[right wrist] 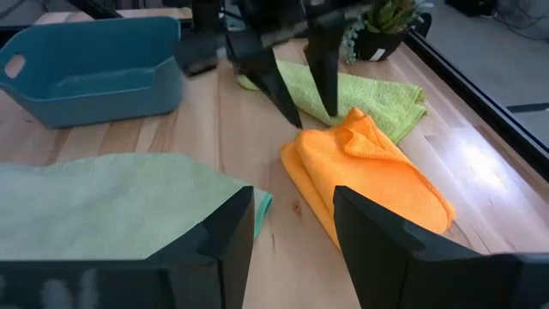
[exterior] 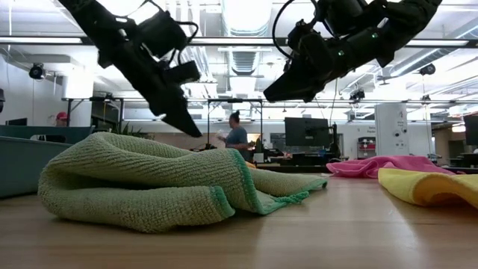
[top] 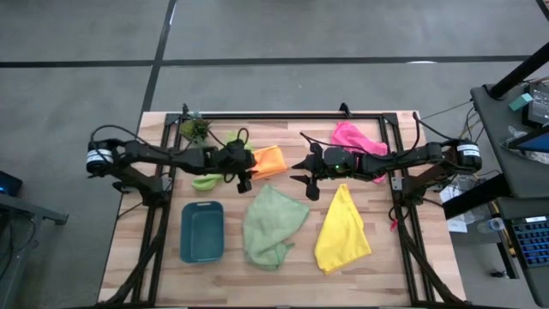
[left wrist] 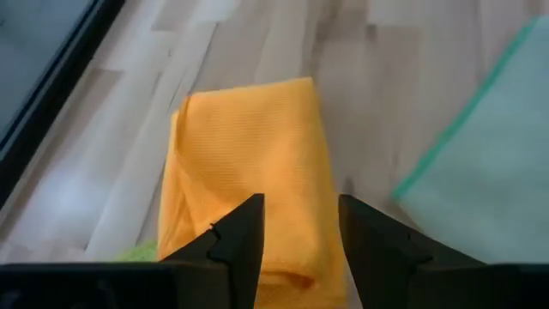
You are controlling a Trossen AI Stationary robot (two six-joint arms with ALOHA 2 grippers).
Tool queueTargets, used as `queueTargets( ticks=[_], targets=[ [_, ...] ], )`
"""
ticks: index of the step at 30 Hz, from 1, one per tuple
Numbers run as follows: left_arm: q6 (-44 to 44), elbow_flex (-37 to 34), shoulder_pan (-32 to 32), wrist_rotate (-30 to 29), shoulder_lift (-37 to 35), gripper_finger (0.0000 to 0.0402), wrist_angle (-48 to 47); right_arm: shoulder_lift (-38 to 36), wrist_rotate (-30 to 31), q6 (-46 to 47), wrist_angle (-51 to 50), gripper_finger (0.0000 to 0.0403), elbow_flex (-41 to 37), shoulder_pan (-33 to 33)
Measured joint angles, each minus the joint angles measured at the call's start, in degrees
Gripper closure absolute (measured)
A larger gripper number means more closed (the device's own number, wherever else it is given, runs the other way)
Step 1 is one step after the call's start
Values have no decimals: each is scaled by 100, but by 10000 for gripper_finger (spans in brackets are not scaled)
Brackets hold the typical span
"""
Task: Fold microfiber towels
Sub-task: Fold the orange microfiber cloth
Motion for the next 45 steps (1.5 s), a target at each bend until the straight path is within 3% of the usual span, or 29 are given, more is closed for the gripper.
queueTargets(
  ticks=[5, 16, 24, 34, 45],
  targets=[
    [-98, -2, 4, -248, 347, 266, -22, 273, 2, 18, 300, 254, 0, -9],
    [-442, -2, -4, -79, 762, 266, -179, 1279, 3, 367, 636, 265, 579, -418],
    [-556, -4, -37, 231, 779, 266, -340, 2161, -12, 57, 293, 385, 1295, -645],
    [-745, -9, -48, 235, 779, 266, -669, 2859, -57, -62, -229, 394, 1738, -654],
    [-739, -12, -48, 235, 764, 266, -893, 2971, -57, -190, -524, 394, 1716, -651]
  ],
)
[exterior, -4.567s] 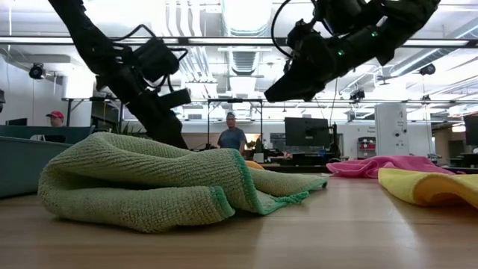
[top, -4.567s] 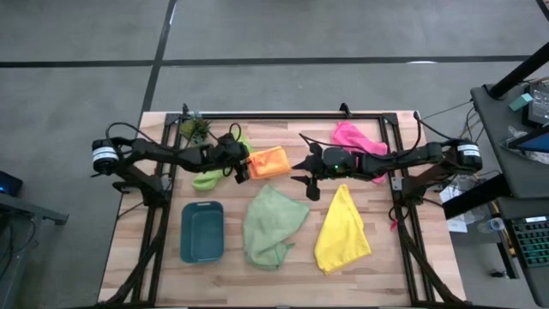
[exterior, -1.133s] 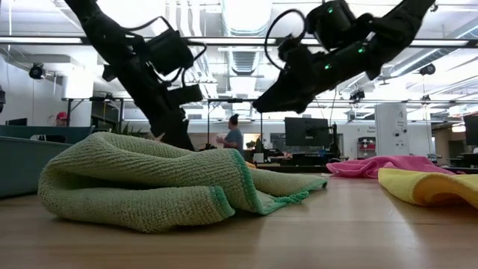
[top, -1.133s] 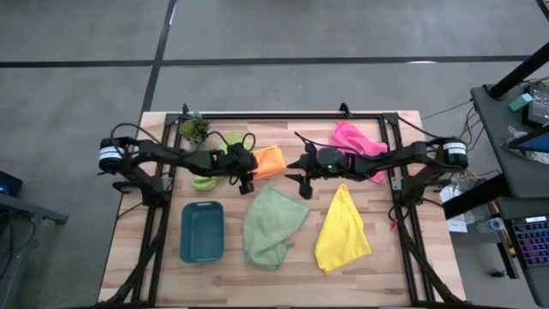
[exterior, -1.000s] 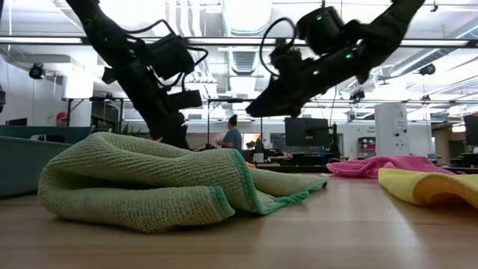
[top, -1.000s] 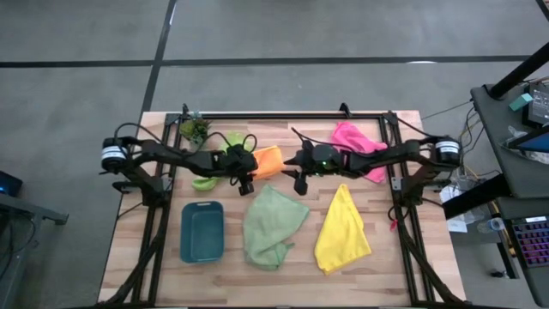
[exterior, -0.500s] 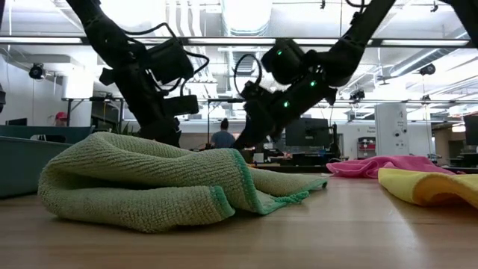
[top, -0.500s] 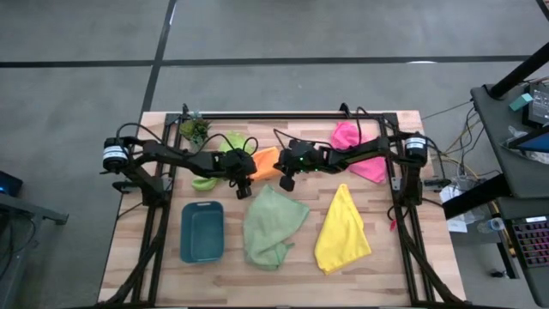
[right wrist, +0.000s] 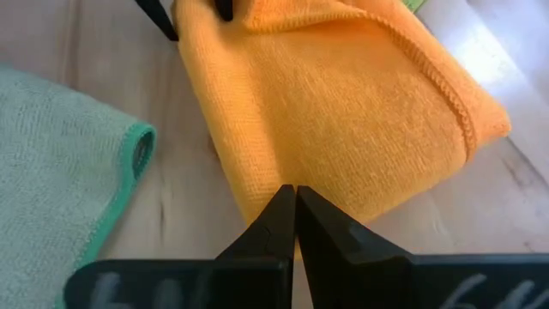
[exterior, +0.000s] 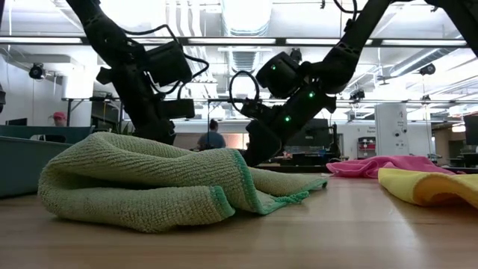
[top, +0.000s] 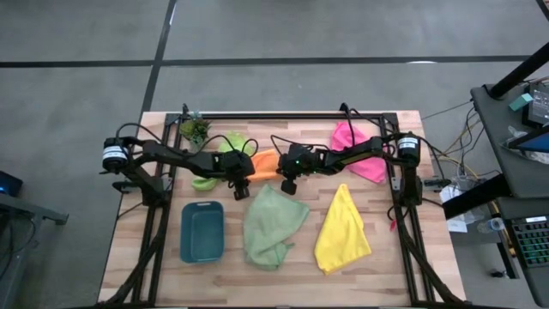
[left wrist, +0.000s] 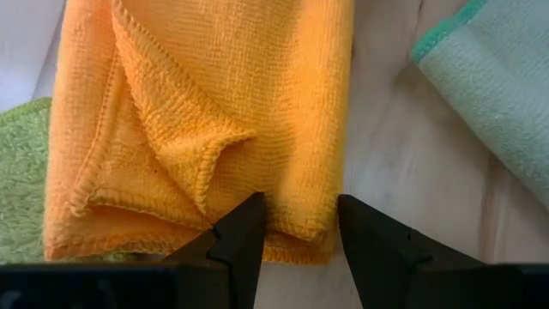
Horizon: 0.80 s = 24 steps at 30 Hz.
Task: Fold microfiber towels
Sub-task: Fold the orange microfiber cloth
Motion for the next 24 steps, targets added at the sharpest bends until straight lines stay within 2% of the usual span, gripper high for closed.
queueTargets(
  ticks=[12, 18, 24],
  targets=[
    [1, 187, 0, -12, -602, 266, -666, 0, 2, -57, -14, 394, -9, 0],
    [199, 173, -4, -830, -756, 265, -157, 0, 2, -63, -9, 394, -9, 0],
    [1004, 150, 6, -907, -480, 265, 217, 0, 4, -63, -11, 394, -9, 2]
  ],
)
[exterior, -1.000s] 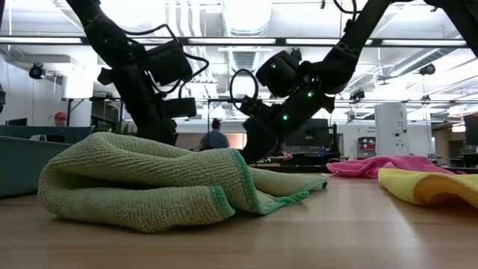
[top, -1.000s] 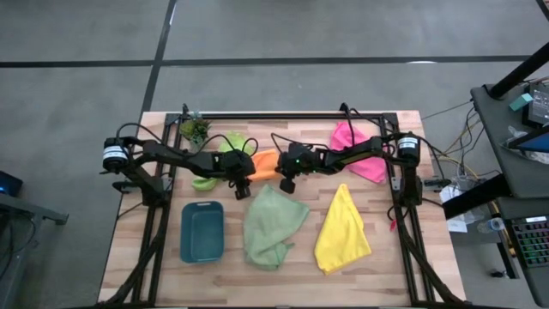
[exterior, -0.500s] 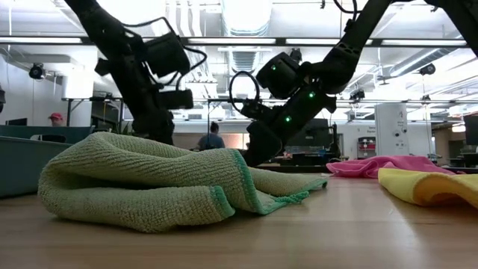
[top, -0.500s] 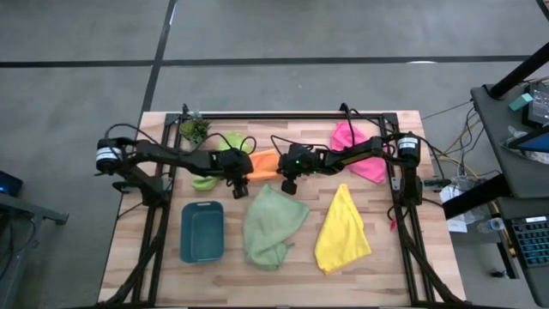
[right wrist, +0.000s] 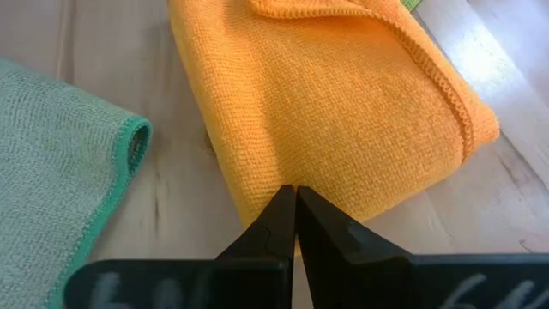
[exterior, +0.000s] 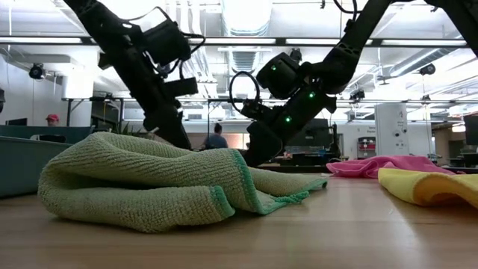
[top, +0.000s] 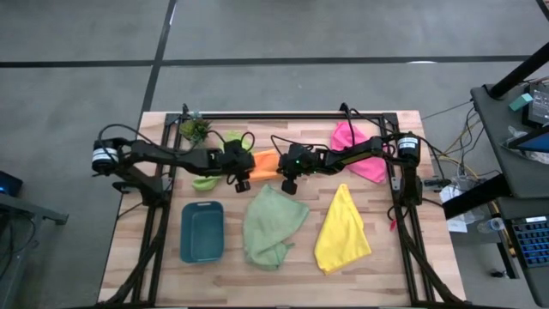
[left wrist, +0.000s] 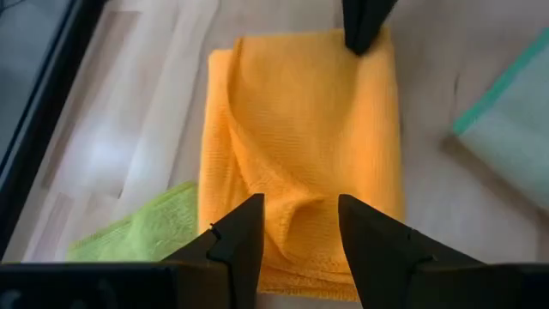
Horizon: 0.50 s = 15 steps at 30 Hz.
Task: Fold microfiber towels
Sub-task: Fold the orange microfiber cloth
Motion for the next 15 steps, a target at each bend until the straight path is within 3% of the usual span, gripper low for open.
queueTargets(
  ticks=[3, 9, 15],
  targets=[
    [190, 11, 10, -57, 178, 265, 68, 0, 0, 2, 0, 394, 0, 0],
    [204, 11, 8, -867, 379, 265, 107, -2, 0, 2, -2, 394, 0, 0],
    [300, 6, 12, -920, 366, 265, 327, -2, 0, -27, -2, 394, -2, 0]
  ],
)
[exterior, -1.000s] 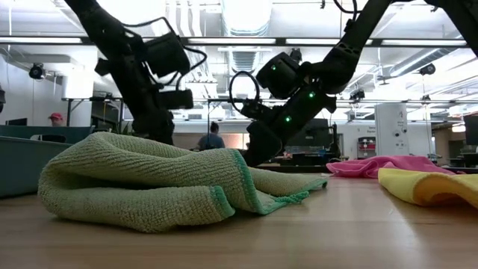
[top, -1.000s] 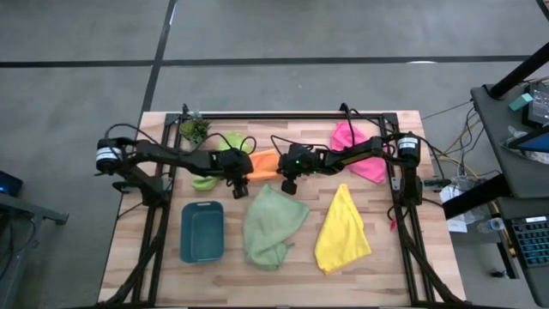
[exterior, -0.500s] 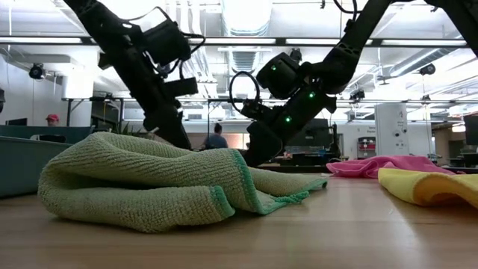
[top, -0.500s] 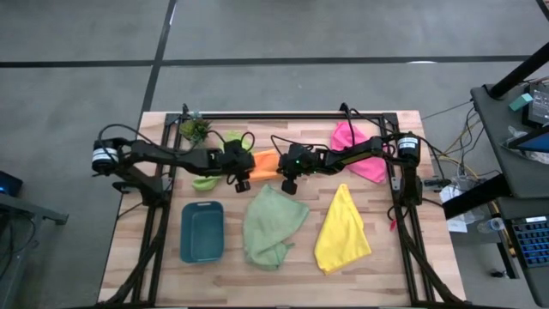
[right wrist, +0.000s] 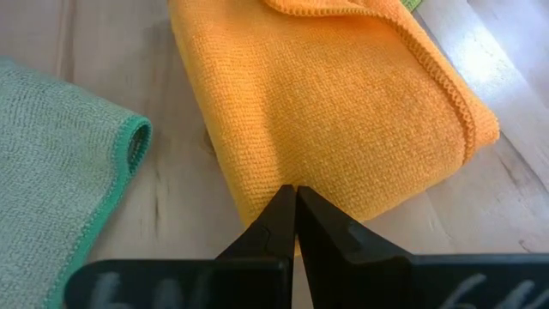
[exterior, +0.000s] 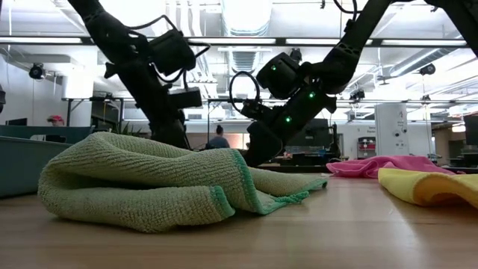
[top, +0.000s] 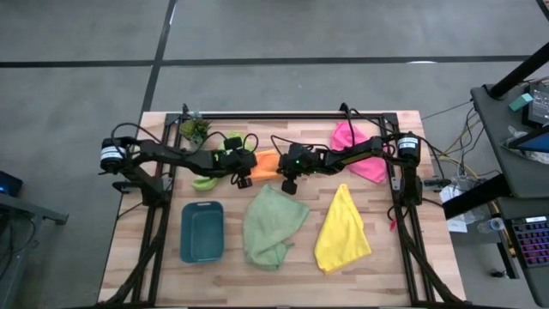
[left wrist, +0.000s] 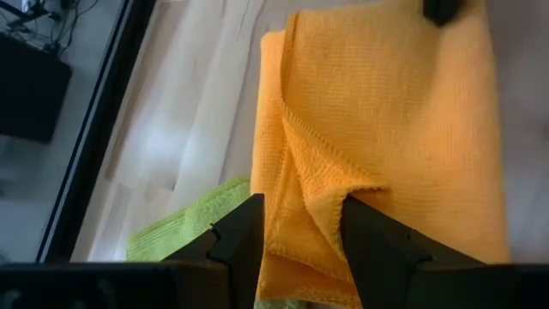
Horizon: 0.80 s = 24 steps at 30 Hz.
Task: Fold microfiber towels
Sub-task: Fold the orange microfiber cloth
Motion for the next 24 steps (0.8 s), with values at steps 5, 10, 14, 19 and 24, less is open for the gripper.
queueTargets(
  ticks=[5, 10, 14, 19, 24],
  targets=[
    [59, -17, 47, 25, 0, 284, 0, 0, 0, 2, -8, 394, 0, 0],
    [50, -19, 69, 91, -2, 361, 0, 0, 0, 2, -15, 394, 0, 0],
    [-250, -15, 145, -293, -53, 393, -51, 0, 0, 2, -18, 394, 0, 0],
    [-674, 2, 148, -461, -127, 393, -286, -4, 0, 2, -35, 394, 0, 0],
    [-1216, -4, 162, -472, -129, 393, -530, -4, 0, 2, -35, 394, 0, 0]
  ],
)
